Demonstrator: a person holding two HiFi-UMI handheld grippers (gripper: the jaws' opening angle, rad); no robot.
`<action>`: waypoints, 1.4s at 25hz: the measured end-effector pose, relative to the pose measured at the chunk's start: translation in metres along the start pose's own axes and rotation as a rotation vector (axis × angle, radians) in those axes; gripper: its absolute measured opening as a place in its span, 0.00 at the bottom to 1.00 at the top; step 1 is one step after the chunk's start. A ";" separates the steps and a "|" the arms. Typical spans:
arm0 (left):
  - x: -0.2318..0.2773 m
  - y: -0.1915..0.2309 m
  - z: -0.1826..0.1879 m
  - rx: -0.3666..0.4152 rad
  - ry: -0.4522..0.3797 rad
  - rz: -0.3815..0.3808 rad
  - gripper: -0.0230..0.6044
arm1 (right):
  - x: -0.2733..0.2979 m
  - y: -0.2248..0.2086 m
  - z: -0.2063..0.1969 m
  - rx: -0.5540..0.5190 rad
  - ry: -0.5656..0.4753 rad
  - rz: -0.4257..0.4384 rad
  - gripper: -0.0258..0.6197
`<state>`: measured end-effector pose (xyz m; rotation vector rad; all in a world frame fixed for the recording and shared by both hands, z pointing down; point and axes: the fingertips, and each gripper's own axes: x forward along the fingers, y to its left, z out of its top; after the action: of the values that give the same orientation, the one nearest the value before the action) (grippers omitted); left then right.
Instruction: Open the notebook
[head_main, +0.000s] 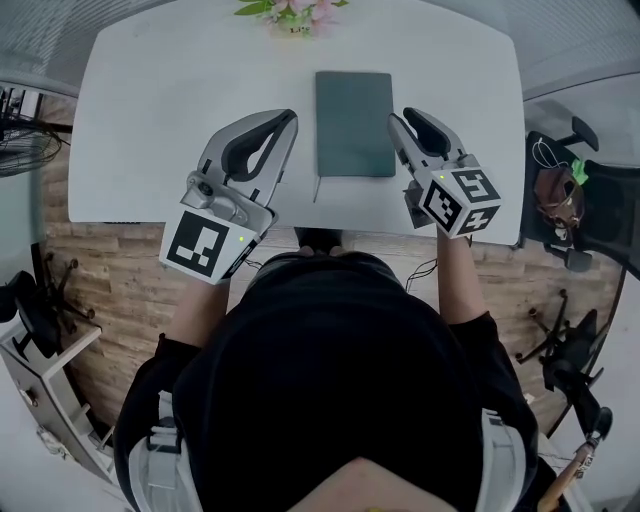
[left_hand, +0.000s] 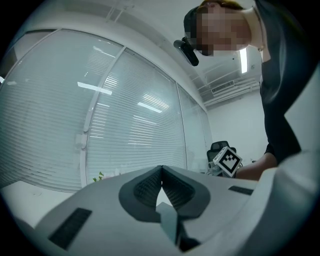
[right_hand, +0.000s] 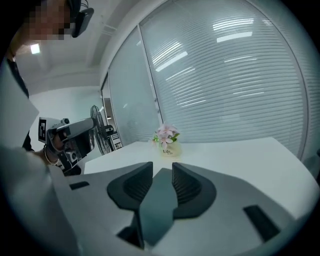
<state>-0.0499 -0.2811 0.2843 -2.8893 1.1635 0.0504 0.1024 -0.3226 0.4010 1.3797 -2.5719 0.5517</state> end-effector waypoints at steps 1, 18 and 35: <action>-0.001 0.000 0.000 0.001 0.001 0.001 0.05 | 0.003 -0.001 -0.005 0.015 0.017 0.005 0.23; -0.007 0.001 -0.011 -0.007 0.028 0.022 0.05 | 0.022 -0.031 -0.075 0.226 0.209 -0.030 0.42; -0.011 0.001 -0.014 -0.011 0.040 0.036 0.05 | 0.030 -0.018 -0.101 0.411 0.335 0.093 0.42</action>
<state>-0.0578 -0.2744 0.2988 -2.8921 1.2257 -0.0005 0.0978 -0.3146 0.5073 1.1471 -2.3375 1.2665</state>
